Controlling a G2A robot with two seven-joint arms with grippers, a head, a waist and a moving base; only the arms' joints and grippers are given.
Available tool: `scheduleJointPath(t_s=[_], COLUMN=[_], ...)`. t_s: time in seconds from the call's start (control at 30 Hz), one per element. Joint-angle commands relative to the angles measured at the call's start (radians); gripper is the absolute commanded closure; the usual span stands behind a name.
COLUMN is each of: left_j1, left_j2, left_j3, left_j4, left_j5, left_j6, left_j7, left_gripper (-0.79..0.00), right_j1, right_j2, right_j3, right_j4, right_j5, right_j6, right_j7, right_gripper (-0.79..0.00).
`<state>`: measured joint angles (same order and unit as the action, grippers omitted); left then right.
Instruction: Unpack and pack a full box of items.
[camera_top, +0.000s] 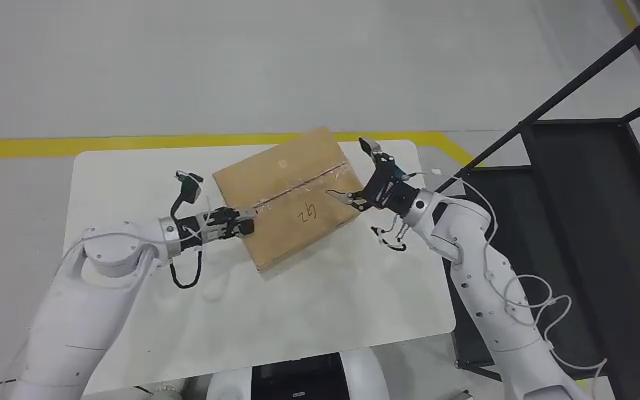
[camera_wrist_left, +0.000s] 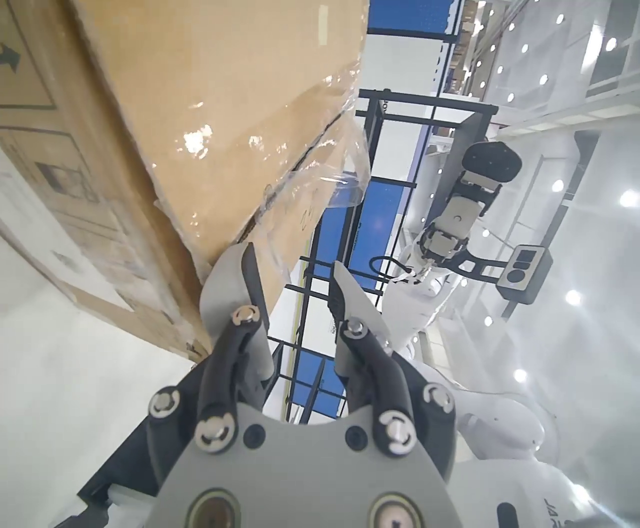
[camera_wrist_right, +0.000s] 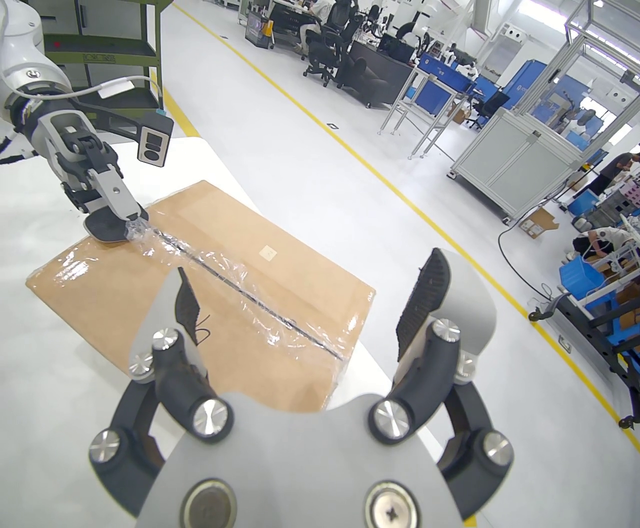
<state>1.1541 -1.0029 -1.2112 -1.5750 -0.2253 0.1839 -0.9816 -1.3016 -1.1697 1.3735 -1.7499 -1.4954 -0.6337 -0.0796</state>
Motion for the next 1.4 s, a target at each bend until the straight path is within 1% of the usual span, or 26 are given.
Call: scheduleJointPath(t_s=[0.0,0.03,0.07,0.1,0.3,0.4,0.5,0.6,0.63,0.73,0.87,0.97,1.17,1.2,1.23,1.37], left_j1=[-0.014,-0.020,-0.026,-0.032,-0.071,-0.088,-0.086,-0.069,-0.062,-0.049,-0.043,-0.047,-0.048,-0.049,-0.049,-0.050], left_j2=[-0.001,-0.002,-0.003,-0.004,-0.011,-0.013,-0.014,-0.011,-0.010,-0.009,-0.012,-0.012,-0.005,-0.005,-0.004,-0.003], left_j3=[0.012,0.016,0.020,0.025,0.057,0.064,0.049,0.028,0.023,0.014,0.012,0.016,0.003,0.001,-0.002,-0.009], left_j4=[0.012,0.016,0.019,0.022,0.054,0.058,0.044,0.014,0.006,-0.016,-0.032,-0.031,0.001,0.002,0.003,-0.006], left_j5=[0.005,0.006,0.006,0.006,0.009,0.006,-0.015,-0.023,-0.023,-0.032,-0.045,-0.040,-0.009,-0.007,-0.011,-0.015], left_j6=[0.012,0.014,0.013,0.013,0.019,0.007,-0.036,-0.098,-0.116,-0.159,-0.212,-0.205,-0.126,-0.119,-0.115,-0.106], left_j7=[-0.012,-0.014,-0.016,-0.019,-0.028,-0.028,-0.005,0.015,0.018,0.022,0.040,0.035,0.015,0.010,0.009,0.006], left_gripper=[-0.219,-0.154,-0.052,0.000,0.000,0.000,0.000,0.000,0.000,0.000,0.000,0.000,0.000,-0.203,-0.785,-0.785], right_j1=[-0.002,-0.002,-0.004,-0.005,-0.005,-0.005,-0.008,0.007,0.017,0.037,0.060,0.074,0.092,0.094,0.096,0.101], right_j2=[0.001,0.002,0.003,0.004,0.007,0.009,0.011,0.012,0.011,0.006,0.000,-0.004,-0.006,-0.006,-0.006,-0.006], right_j3=[0.002,0.004,0.005,0.006,0.009,0.008,-0.006,-0.045,-0.056,-0.092,-0.133,-0.160,-0.180,-0.181,-0.182,-0.187], right_j4=[-0.002,-0.004,-0.005,-0.007,-0.013,-0.013,-0.005,0.034,0.043,0.066,0.084,0.099,0.114,0.115,0.115,0.119], right_j5=[0.003,0.002,0.002,0.003,0.004,0.008,0.007,0.028,0.042,0.078,0.077,0.070,0.073,0.074,0.074,0.075], right_j6=[-0.001,-0.001,0.000,0.000,0.002,-0.004,-0.038,-0.121,-0.130,-0.122,-0.076,-0.051,-0.039,-0.039,-0.038,-0.038], right_j7=[0.003,0.003,0.004,0.004,0.004,0.010,0.040,0.137,0.162,0.204,0.262,0.287,0.293,0.292,0.290,0.285], right_gripper=[-0.785,-0.785,-0.785,-0.785,-0.785,-0.785,-0.785,-0.785,-0.785,-0.785,-0.785,-0.785,-0.785,-0.785,-0.785,-0.785])
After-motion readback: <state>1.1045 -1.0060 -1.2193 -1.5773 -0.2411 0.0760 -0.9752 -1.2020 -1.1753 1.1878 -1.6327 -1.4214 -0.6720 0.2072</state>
